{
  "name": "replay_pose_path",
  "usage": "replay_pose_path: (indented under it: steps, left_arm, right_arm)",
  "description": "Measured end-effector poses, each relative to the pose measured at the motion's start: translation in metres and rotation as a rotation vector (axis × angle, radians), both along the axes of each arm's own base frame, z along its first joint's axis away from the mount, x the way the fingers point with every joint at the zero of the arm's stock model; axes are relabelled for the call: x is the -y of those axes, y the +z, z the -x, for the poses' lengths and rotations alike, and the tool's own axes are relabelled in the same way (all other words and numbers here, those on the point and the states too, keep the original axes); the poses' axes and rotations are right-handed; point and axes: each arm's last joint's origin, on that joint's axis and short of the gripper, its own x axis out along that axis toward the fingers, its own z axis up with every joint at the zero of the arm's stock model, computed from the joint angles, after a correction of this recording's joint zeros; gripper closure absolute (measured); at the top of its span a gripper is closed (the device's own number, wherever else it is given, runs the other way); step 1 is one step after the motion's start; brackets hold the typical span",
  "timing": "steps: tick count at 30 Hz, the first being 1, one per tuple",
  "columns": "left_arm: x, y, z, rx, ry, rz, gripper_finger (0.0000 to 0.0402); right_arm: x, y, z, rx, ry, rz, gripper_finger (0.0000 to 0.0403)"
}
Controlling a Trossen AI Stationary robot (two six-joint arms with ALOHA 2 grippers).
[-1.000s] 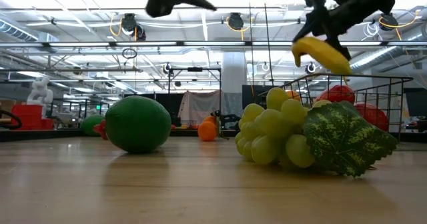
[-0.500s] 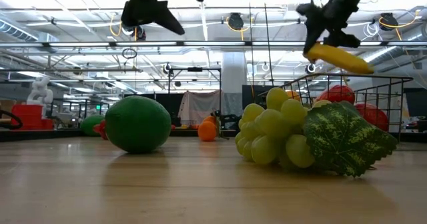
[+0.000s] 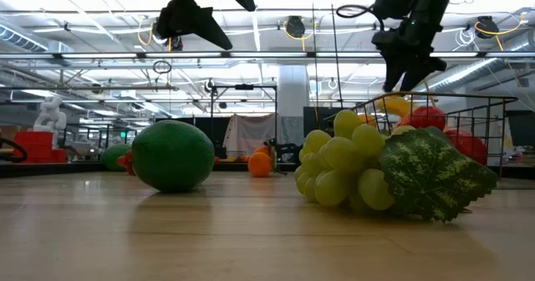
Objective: Build produce basket
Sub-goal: Put the yellow banana into the wire basket, then put the bottom green lime into the wire basket
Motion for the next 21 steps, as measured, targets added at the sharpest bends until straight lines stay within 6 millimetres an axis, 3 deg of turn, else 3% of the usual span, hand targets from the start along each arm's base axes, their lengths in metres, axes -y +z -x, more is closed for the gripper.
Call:
replay_pose_path:
  steps: [6,11,21]
  left_arm:
    - [0.000,0.000,0.000,-0.001,0.014,0.012,0.0124]
    - [0.000,0.000,0.000,-0.003,0.054,0.046,0.0124]
    - [-0.006,-0.002,0.002,-0.025,0.298,0.156,0.0124]
  right_arm:
    - [0.001,0.003,-0.001,0.008,0.062,0.048,0.0145]
    - [-0.004,0.013,0.002,0.114,0.018,0.057,0.0113]
    - [-0.025,0.047,0.013,0.450,0.051,0.060,0.0114]
